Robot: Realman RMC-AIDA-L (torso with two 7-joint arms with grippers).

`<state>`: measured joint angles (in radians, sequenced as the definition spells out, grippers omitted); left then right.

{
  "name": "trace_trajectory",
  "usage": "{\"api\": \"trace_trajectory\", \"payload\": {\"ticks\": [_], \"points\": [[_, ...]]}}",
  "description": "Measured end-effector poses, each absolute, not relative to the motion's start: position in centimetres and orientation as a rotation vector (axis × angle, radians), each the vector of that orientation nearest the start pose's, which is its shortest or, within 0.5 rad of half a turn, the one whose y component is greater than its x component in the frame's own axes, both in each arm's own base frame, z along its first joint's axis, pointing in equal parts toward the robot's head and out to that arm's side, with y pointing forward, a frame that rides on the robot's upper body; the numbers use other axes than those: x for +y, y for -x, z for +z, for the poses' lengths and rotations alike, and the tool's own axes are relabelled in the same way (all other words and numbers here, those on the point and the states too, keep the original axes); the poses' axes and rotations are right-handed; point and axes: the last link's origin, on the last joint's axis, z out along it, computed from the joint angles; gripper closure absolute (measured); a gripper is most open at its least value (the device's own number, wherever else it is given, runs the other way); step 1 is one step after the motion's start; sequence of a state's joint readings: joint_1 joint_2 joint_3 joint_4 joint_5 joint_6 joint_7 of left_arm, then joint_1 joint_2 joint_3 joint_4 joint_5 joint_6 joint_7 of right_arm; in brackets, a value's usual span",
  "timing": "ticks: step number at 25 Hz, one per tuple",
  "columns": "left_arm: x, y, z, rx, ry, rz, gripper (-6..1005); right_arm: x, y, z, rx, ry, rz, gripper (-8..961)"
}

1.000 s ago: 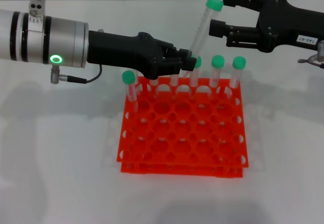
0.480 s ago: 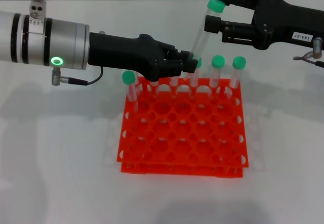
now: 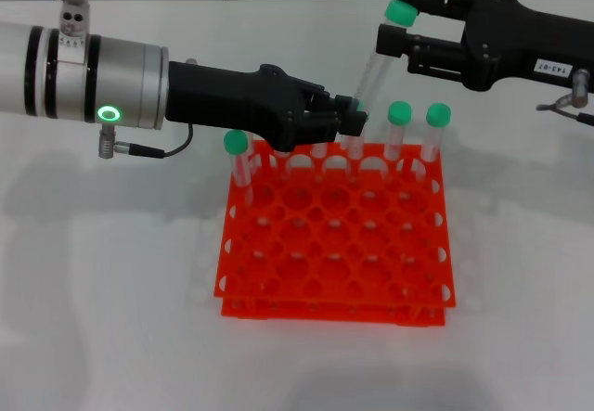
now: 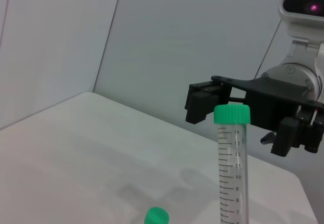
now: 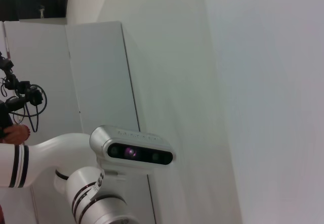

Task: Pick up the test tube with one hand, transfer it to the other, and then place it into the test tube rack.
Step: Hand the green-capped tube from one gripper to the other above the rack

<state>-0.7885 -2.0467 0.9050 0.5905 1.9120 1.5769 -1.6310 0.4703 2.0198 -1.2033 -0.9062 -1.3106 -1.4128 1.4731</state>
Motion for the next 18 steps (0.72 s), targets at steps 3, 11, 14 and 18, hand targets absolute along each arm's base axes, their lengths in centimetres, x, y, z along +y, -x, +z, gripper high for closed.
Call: {"api": "trace_trajectory", "payload": {"ticks": [3, 11, 14, 18], "points": [[36.99, 16.48, -2.16, -0.617, 3.015, -0.719, 723, 35.60, -16.73, 3.09, 0.334, 2.615, 1.111, 315], [36.88, 16.46, -2.33, -0.614, 3.024, -0.710, 719, 35.63, -16.79, 3.07, 0.338, 2.613, 1.110, 432], [36.88, 16.46, -2.33, -0.614, 3.024, -0.710, 718, 35.70, -16.83, 2.95, 0.347, 2.615, 1.112, 481], [36.96, 16.38, -2.21, -0.603, 3.022, -0.708, 716, 35.77, -16.93, 2.90, 0.359, 2.614, 1.113, 508]]}}
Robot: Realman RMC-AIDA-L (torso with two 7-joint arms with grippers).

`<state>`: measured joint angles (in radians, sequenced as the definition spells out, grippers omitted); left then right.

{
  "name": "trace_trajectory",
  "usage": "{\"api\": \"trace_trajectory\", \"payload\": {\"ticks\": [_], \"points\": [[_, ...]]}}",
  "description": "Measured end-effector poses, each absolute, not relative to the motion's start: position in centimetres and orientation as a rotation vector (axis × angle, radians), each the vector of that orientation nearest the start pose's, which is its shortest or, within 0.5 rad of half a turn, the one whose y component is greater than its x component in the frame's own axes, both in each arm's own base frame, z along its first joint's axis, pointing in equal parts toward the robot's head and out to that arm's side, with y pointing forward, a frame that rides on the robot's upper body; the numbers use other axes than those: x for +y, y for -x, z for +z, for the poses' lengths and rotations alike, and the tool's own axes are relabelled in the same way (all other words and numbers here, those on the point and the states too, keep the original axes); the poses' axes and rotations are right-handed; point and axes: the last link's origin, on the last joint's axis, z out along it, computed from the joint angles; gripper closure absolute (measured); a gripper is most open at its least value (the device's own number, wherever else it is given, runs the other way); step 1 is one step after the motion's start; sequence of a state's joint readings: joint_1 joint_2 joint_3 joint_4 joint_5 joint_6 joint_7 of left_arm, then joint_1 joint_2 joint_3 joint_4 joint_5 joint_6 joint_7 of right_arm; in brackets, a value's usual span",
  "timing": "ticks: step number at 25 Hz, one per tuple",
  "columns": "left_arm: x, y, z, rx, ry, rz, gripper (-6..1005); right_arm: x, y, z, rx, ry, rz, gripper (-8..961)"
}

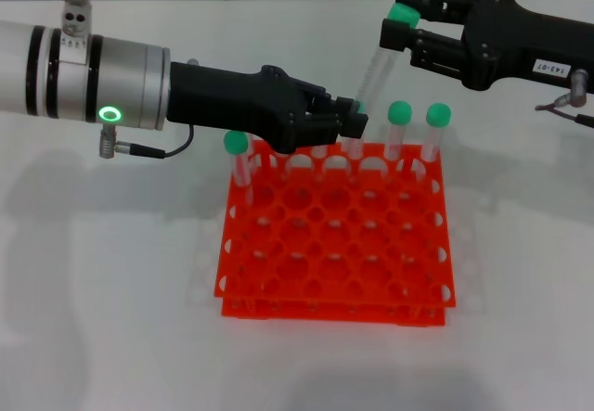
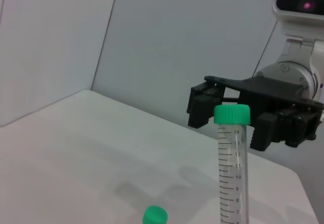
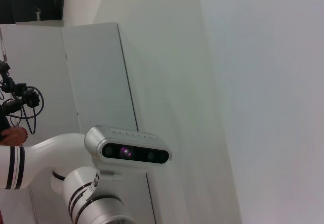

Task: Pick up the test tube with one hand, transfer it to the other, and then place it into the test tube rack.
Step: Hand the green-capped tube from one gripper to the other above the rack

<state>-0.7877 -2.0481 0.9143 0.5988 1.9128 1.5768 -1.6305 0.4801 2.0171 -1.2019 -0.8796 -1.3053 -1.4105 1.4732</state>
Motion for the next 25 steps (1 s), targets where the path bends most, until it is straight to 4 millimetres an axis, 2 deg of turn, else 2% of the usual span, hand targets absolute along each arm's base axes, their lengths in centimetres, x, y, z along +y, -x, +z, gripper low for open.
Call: {"api": "trace_trajectory", "payload": {"ticks": [16, 25], "points": [[36.89, 16.38, -2.20, -0.599, 3.024, -0.708, 709, 35.81, -16.90, 2.92, 0.360, 2.615, 1.112, 641], [36.79, 16.46, -2.24, -0.604, 3.024, -0.712, 705, 35.80, -16.93, 2.94, 0.361, 2.618, 1.110, 665]]}}
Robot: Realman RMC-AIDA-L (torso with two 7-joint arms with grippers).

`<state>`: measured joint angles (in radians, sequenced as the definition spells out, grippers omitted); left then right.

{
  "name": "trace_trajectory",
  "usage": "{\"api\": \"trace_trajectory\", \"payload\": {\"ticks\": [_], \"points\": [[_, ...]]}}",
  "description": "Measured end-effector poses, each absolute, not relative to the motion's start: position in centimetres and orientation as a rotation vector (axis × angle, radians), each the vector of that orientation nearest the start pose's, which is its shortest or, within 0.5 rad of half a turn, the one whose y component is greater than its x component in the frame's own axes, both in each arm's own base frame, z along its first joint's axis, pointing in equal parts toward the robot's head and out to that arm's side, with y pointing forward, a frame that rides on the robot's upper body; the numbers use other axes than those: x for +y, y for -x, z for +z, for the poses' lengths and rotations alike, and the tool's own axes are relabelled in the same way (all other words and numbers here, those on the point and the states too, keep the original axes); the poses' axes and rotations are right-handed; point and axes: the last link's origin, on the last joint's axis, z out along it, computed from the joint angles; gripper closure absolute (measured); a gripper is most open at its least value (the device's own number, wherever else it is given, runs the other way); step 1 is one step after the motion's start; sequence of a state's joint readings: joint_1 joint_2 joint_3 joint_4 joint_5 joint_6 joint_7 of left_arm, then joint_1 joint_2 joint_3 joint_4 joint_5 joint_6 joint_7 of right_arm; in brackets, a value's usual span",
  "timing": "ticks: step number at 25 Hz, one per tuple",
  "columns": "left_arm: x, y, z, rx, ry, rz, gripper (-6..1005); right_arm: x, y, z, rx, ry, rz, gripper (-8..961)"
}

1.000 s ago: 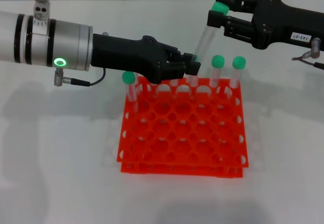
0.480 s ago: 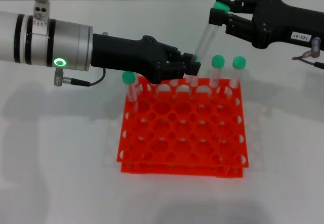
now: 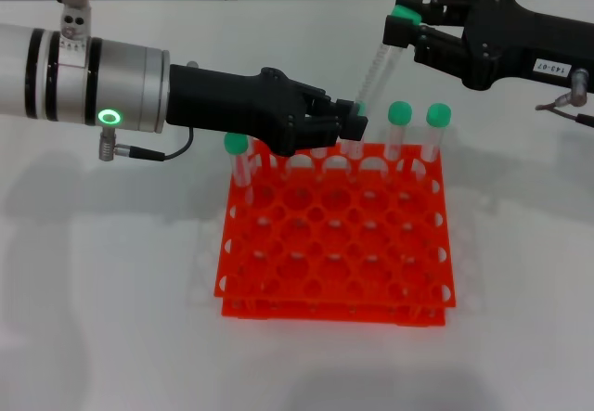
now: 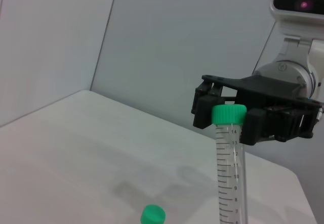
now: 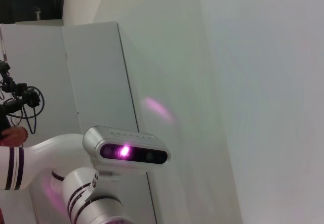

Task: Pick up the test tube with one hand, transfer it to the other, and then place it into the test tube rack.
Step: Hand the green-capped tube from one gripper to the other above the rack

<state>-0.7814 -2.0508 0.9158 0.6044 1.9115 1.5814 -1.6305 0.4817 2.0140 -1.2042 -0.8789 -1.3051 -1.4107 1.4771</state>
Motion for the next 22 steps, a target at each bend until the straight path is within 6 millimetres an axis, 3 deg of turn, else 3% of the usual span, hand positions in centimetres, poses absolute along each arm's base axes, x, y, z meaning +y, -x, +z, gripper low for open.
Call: {"api": "trace_trajectory", "payload": {"ticks": [20, 22], "points": [[36.49, 16.43, -2.27, -0.624, 3.032, -0.734, 696, 35.76, -16.85, 2.97, 0.355, 2.621, 1.112, 667], [36.44, 16.42, -2.27, -0.630, 3.035, -0.736, 620, 35.76, -16.84, 2.98, 0.355, 2.621, 1.112, 668]]}}
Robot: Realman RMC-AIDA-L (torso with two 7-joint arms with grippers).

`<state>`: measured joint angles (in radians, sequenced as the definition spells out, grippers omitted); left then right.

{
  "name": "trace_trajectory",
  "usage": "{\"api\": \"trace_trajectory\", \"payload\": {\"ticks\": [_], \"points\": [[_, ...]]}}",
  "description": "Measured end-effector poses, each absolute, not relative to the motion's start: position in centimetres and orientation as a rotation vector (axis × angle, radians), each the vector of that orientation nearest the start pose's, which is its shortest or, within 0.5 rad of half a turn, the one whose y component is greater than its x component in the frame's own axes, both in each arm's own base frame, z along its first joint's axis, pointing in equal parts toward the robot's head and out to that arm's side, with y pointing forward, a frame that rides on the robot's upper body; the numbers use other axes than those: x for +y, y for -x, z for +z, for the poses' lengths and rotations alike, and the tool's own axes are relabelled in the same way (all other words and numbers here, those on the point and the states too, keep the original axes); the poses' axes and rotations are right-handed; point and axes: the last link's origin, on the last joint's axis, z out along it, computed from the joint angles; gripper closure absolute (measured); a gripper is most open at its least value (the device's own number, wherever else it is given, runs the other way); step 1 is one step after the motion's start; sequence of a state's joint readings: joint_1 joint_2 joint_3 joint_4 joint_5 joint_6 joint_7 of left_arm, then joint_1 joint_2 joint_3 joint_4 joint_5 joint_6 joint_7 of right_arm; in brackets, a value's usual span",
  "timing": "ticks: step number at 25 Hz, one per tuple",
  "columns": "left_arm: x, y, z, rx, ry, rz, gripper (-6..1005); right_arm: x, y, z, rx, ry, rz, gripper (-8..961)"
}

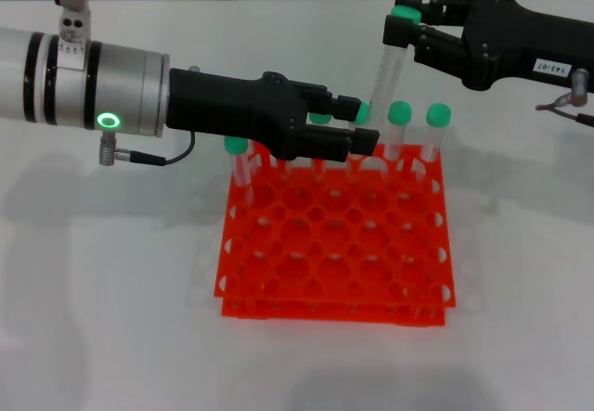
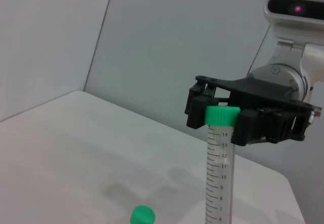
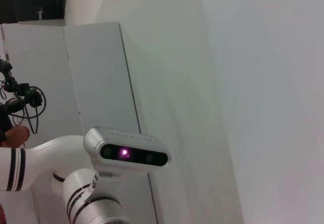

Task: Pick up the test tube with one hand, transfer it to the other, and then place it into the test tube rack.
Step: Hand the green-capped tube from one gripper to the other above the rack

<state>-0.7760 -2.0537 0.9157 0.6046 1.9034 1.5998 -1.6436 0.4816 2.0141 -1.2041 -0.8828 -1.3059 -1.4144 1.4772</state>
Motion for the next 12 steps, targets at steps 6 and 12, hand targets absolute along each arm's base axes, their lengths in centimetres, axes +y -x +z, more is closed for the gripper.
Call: {"api": "trace_trajectory", "payload": {"ticks": [6, 12], "points": [[36.3, 16.4, -2.2, -0.659, 3.040, -0.746, 394, 35.8, -16.8, 3.0, 0.352, 2.622, 1.112, 675], [36.3, 16.6, -1.0, -0.665, 3.012, -0.764, 181, 35.7, -16.9, 3.1, 0.345, 2.621, 1.112, 680]]}}
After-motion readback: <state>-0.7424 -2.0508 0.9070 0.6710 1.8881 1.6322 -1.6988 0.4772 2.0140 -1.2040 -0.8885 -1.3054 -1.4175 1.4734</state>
